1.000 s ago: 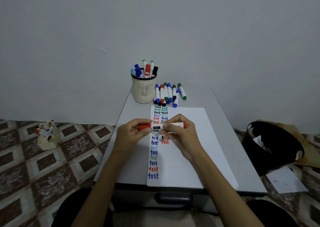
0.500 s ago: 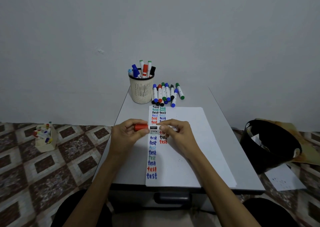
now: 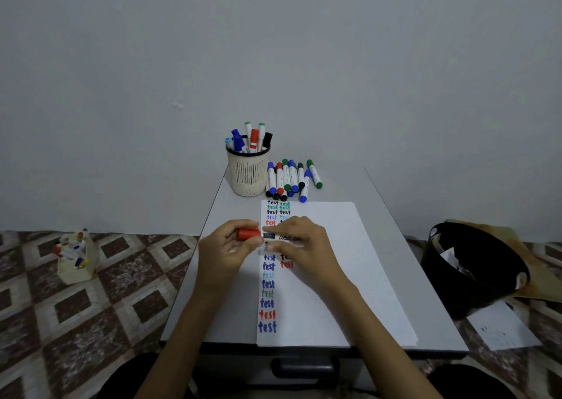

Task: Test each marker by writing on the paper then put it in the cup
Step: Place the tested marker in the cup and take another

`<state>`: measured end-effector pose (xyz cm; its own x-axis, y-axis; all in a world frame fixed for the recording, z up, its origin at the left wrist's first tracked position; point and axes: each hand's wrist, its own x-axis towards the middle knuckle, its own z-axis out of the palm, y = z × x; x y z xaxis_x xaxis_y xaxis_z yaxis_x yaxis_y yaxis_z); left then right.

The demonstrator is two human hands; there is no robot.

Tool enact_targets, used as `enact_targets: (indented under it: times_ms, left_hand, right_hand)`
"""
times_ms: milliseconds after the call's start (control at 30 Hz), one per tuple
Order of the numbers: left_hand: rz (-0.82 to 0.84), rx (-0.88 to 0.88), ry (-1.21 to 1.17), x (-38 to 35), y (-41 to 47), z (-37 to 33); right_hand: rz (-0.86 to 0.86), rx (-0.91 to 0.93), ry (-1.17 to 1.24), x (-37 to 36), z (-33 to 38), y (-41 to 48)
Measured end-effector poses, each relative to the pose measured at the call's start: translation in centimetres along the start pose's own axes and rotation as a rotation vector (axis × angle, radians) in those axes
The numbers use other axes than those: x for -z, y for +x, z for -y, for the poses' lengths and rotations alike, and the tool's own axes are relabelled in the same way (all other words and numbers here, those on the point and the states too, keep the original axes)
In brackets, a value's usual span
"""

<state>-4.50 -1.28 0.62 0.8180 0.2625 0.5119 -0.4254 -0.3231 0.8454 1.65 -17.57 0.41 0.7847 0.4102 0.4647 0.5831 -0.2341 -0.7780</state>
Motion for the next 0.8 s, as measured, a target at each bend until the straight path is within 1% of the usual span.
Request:
enact_targets:
  times_ms: [67, 100, 200, 267, 333, 367, 467, 500, 567, 667, 800]
  left_hand:
    - [-0.016, 0.001, 0.02, 0.1, 0.0, 0.0]
    - [-0.024, 0.008, 0.023, 0.1, -0.1, 0.1]
    - [-0.012, 0.083, 0.028, -0.3, 0.1, 0.8]
    - [0.055, 0.142, 0.1, -0.5, 0.2, 1.7]
    - [0.158, 0.157, 0.28, -0.7, 0.1, 2.4]
    - [0.204, 0.136, 0.39, -0.8, 0.0, 2.8]
    - [0.296, -0.012, 0.702, -1.3, -0.2, 3.2]
    - [0.323, -0.038, 0.775, -1.5, -0.2, 3.3]
    - [0.37, -0.028, 0.85, -1.6, 0.0, 3.2]
    - [0.419, 0.003, 0.893, -1.6, 0.1, 2.8]
    - [0.454, 0.005, 0.96, -1.8, 0.2, 2.8]
  right_hand:
    - [0.046, 0.096, -0.285, 0.2, 0.5, 0.8]
    - [0.071, 0.131, -0.376, 0.4, 0.8, 1.4]
    - [0.097, 0.126, -0.475, 0.9, 1.8, 4.1]
    - [0.018, 0.051, -0.427, 1.3, 2.4, 6.7]
    - [-0.136, 0.007, -0.294, 1.8, 3.0, 9.6]
    - [-0.218, 0.015, -0.233, 2.1, 3.3, 11.0]
    - [-0.402, 0.096, -0.109, 2.7, 4.2, 15.3]
    - [-0.443, 0.118, -0.08, 2.7, 4.5, 16.6]
    - [-0.488, 0.137, -0.048, 2.5, 4.8, 18.8]
    - [-0.436, 0.123, -0.089, 1.5, 4.7, 20.4]
    - [-0.276, 0.1, -0.334, -0.2, 2.7, 20.0]
